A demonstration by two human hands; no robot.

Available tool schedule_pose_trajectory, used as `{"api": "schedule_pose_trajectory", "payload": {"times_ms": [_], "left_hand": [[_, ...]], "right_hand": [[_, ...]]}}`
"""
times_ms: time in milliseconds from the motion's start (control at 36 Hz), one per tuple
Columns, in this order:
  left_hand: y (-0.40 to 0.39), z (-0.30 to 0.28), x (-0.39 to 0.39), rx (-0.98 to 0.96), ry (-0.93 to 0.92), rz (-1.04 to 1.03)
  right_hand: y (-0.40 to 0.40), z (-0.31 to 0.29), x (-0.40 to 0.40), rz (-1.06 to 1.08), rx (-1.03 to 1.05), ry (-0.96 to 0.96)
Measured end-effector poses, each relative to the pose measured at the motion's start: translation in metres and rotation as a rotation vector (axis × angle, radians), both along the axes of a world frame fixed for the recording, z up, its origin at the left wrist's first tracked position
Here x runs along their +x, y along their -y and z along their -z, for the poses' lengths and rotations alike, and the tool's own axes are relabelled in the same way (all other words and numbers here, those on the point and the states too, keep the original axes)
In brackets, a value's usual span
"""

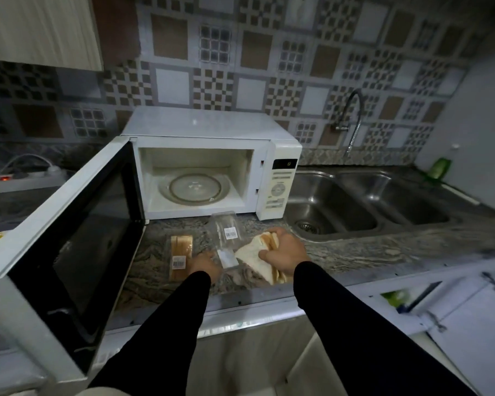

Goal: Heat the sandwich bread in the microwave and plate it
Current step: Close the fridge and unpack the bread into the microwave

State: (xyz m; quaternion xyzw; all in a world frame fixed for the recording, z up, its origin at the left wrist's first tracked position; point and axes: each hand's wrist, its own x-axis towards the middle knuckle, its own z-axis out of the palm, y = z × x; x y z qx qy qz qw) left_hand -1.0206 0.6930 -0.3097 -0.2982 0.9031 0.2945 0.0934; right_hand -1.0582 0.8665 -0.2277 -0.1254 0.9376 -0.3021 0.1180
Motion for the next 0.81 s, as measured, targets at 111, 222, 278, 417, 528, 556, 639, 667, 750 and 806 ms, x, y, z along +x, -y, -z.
{"api": "schedule_pose_trajectory", "payload": {"times_ms": [111, 222, 278, 417, 528, 556, 639, 667, 750, 806], "left_hand": [[-0.002, -0.003, 0.009, -0.08, 0.016, 0.025], [-0.005, -0.008, 0.018, -0.109, 0.022, 0.028], [-0.007, -0.012, 0.018, -0.133, -0.019, 0.023], [-0.002, -0.029, 0.019, -0.248, -0.287, -0.031], [0.025, -0.026, 0.02, -0.322, -0.517, -0.047], [0.032, -0.026, 0.019, -0.335, -0.483, -0.02], [0.048, -0.025, 0.019, -0.308, -0.309, 0.039], [0.053, -0.024, 0.019, -0.302, -0.293, 0.057], [0.066, -0.022, 0.02, -0.243, -0.35, 0.044], [0.077, -0.021, 0.021, -0.211, -0.346, 0.065]], "right_hand": [[-0.011, -0.012, 0.002, 0.037, -0.028, -0.032], [-0.02, -0.029, 0.002, 0.077, -0.073, -0.066], [-0.022, -0.037, -0.001, 0.098, -0.106, -0.082], [-0.016, -0.054, -0.005, 0.145, -0.259, -0.099], [0.005, -0.057, -0.012, 0.161, -0.369, -0.094], [0.011, -0.057, -0.014, 0.165, -0.382, -0.095], [0.029, -0.056, -0.021, 0.17, -0.408, -0.076], [0.036, -0.055, -0.025, 0.166, -0.423, -0.067], [0.055, -0.054, -0.038, 0.16, -0.449, -0.057], [0.072, -0.051, -0.052, 0.144, -0.464, -0.04]]}}
